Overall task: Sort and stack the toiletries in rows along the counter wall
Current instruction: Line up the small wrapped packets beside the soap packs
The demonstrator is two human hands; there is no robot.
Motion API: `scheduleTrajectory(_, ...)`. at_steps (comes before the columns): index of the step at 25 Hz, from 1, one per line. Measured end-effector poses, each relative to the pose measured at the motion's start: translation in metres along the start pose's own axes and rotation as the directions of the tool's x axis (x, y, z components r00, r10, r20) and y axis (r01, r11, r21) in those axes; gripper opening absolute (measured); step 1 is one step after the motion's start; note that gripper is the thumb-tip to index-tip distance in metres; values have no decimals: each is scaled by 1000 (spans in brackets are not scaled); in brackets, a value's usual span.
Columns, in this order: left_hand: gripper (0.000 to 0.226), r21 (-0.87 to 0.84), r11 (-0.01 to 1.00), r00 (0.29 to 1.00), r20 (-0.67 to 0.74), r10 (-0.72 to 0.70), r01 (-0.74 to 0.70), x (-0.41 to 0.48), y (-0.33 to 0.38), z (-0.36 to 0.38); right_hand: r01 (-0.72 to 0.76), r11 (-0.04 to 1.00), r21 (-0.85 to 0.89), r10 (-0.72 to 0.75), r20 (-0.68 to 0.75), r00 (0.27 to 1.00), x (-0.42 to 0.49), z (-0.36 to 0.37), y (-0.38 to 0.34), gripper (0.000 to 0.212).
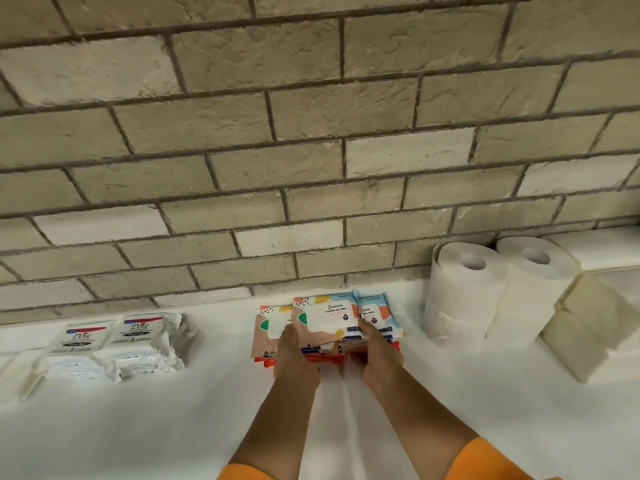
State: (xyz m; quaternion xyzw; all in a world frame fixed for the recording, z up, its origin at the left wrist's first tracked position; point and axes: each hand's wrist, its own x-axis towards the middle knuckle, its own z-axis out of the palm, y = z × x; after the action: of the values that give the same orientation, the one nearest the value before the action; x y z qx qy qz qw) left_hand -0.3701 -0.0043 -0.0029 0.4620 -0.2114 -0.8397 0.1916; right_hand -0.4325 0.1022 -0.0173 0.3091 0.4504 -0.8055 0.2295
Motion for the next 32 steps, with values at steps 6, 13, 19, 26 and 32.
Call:
scheduleTrajectory(6,36,-13,1000,997,-78,28,-29,9,46,-34,-64,998,-22,65,44,997,-20,37,42,38)
scheduleTrajectory(13,49,52,999,994,-108,2,4,12,66,-50,-67,998,-14,68,51,996,-27,52,60,43)
scheduleTrajectory(19,57,30,1000,998,-68,5,-3,22,61,-55,-91,996,-11,92,104,990,-22,43,52,42)
scheduleTrajectory(26,60,-64,997,995,-86,46,-52,17,53,-45,-133,982,-134,156,183,971,-18,28,39,45)
scheduleTrajectory(32,58,338,935,792,-538,288,-110,-15,-29,-30,6,865,-502,171,305,937,-18,-38,21,30)
